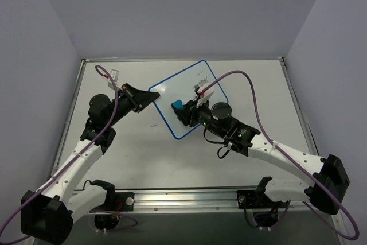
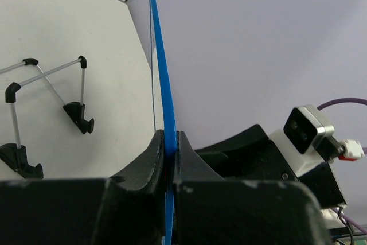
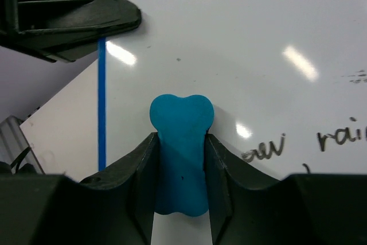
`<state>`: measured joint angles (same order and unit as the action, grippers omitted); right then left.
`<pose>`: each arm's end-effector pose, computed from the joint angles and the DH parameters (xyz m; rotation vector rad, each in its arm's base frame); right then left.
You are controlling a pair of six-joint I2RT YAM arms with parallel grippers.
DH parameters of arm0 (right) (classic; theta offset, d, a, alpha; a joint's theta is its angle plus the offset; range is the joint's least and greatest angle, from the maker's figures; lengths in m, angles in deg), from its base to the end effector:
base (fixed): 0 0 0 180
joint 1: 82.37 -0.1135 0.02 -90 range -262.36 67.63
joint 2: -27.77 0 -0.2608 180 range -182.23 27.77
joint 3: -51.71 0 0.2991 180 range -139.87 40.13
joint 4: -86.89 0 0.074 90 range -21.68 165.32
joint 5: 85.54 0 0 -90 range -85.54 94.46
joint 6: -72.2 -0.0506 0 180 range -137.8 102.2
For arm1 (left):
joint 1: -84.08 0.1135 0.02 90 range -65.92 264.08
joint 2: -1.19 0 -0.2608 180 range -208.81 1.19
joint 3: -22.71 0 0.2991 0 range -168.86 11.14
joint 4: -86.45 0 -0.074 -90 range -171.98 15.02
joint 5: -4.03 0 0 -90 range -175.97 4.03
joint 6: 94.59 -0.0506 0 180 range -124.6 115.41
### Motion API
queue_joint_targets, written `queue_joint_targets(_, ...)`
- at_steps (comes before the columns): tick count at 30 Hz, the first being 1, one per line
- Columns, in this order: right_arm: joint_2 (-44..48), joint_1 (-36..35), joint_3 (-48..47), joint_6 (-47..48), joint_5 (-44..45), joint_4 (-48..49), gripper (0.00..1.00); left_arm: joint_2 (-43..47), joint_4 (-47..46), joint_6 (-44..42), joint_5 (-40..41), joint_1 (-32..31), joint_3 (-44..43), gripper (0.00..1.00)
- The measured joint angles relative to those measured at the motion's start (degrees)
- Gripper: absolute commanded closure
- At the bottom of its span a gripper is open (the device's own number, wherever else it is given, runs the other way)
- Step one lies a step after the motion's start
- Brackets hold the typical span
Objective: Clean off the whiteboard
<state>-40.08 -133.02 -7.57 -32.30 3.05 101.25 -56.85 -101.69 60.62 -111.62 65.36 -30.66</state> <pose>0.2155 0.2648 0.3231 -0.4981 1.4586 0.9341 0.2766 -0.1169 0.3177 -0.2880 1.6941 -1.4694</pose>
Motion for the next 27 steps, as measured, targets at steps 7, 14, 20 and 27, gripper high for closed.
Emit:
queue_joint_targets(7, 0.04, -4.24, 0.35, -0.68, 1.44, 1.55, 0.81, 0.17, -0.02, -0.09, 1.05, 0.09, 0.00, 0.98)
queue_joint_targets(14, -3.17, -2.12, -3.15, -0.44, 3.98, 0.33, 0.82, 0.28, -0.04, -0.24, 1.73, 0.17, 0.00, 0.98)
queue_joint_targets(20, -4.52, 6.64, -3.45, -0.66, 2.47, 0.35, 0.82, 0.33, 0.02, -0.37, 1.97, 0.48, 0.00, 0.98)
queue_joint_targets(27, -6.73, 18.80, -2.64, -0.90, -3.96, 1.27, 0.82, 0.90, -0.04, 0.33, 1.29, 0.72, 0.00, 0.98)
